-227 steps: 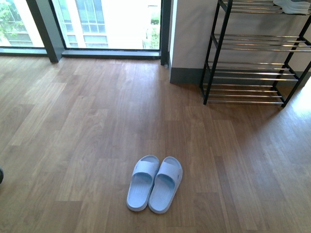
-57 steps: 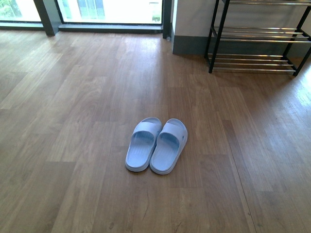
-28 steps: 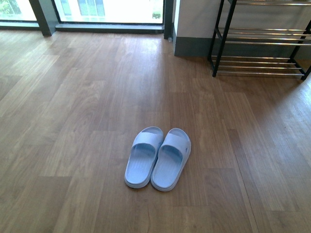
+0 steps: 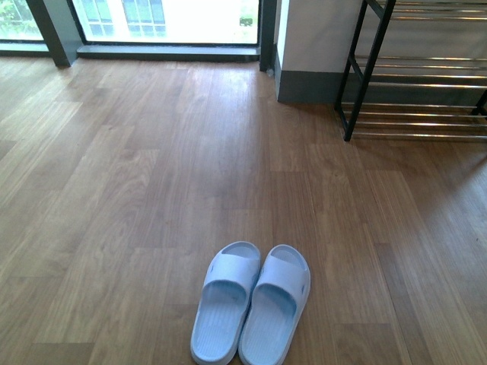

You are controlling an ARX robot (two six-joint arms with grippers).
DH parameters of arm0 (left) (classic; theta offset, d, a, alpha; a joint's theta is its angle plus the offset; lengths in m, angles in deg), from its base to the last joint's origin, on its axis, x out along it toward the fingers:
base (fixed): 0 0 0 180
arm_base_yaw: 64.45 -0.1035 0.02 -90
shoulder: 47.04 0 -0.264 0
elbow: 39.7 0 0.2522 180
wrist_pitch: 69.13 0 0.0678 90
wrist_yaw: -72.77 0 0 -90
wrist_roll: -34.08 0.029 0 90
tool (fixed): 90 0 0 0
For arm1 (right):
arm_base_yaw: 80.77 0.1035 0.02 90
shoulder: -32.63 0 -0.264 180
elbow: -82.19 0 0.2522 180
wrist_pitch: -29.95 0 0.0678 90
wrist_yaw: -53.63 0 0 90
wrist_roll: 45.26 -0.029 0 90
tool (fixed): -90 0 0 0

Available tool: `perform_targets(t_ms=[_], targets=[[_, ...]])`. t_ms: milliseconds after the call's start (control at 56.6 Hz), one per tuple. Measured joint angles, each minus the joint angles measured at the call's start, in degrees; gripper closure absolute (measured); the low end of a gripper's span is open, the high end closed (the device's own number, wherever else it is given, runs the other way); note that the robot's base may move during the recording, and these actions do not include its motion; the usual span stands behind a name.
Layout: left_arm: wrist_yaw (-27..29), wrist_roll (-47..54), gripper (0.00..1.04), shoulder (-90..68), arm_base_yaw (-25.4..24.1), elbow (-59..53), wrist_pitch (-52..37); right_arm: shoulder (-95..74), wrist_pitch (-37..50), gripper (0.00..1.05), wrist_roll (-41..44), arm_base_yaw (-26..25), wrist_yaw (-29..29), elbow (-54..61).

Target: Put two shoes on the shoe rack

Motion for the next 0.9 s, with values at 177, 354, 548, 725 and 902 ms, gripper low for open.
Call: perform_targets(t_ms=[177, 354, 548, 725, 902], targets=[[0.0, 0.0, 0.09, 0.0, 0.0, 0.0, 0.0, 0.0, 0.0, 0.09, 0.0, 0.0, 0.0, 0.0], [0.0, 0.0, 0.09, 0.0, 0.0, 0.0, 0.0, -0.1, -0.1, 0.09, 0.2, 0.2, 0.9, 0.0], [0.0, 0.0, 0.09, 0.0, 0.0, 0.0, 0.0, -24.8, 10.9, 0.09, 2.5, 4.4, 8.8, -3.1], [0.0, 0.0, 0.09, 0.0, 0.0, 0.0, 0.0, -58.0, 27.7, 0.09, 1.1, 5.2, 6.1, -11.4], [0.0, 0.0, 0.09, 0.0, 0.0, 0.0, 0.0, -89.3, 35.7, 0.09, 1.3, 9.3, 5.0, -21.2]])
